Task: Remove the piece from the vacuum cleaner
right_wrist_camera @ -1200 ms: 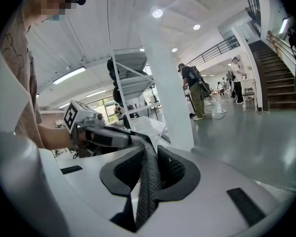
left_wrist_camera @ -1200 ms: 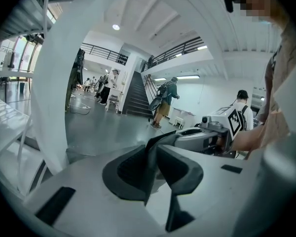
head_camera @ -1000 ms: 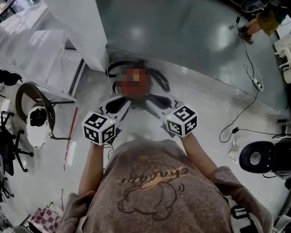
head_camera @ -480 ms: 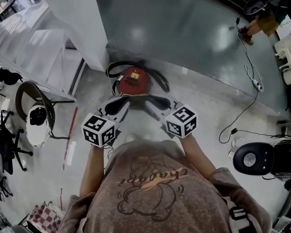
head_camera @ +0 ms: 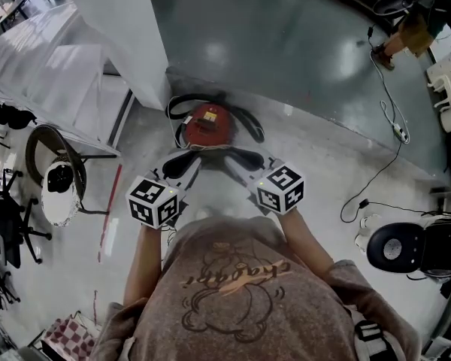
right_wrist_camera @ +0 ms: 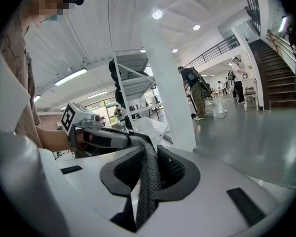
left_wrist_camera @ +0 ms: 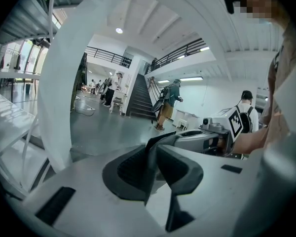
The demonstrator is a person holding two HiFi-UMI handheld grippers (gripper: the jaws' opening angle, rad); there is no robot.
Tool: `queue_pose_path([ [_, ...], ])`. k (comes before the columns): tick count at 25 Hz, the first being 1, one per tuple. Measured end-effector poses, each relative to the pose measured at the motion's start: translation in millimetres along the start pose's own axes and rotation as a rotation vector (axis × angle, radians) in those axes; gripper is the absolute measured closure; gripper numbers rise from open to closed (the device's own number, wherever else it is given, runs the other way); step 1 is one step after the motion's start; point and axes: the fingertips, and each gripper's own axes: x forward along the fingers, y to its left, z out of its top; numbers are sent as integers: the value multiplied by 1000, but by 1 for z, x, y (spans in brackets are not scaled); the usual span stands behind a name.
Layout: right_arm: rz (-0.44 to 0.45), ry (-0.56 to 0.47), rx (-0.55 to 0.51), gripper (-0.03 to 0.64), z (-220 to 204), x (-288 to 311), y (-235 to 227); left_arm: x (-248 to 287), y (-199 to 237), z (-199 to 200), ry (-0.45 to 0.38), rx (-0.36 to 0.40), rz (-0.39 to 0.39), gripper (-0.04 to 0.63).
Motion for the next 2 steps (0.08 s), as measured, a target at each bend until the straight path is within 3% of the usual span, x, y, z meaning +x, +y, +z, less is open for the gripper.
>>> queue_pose_path([
  [2,-2,0,3,554,0,-1,0,0,-1,1,0,0,1,523],
])
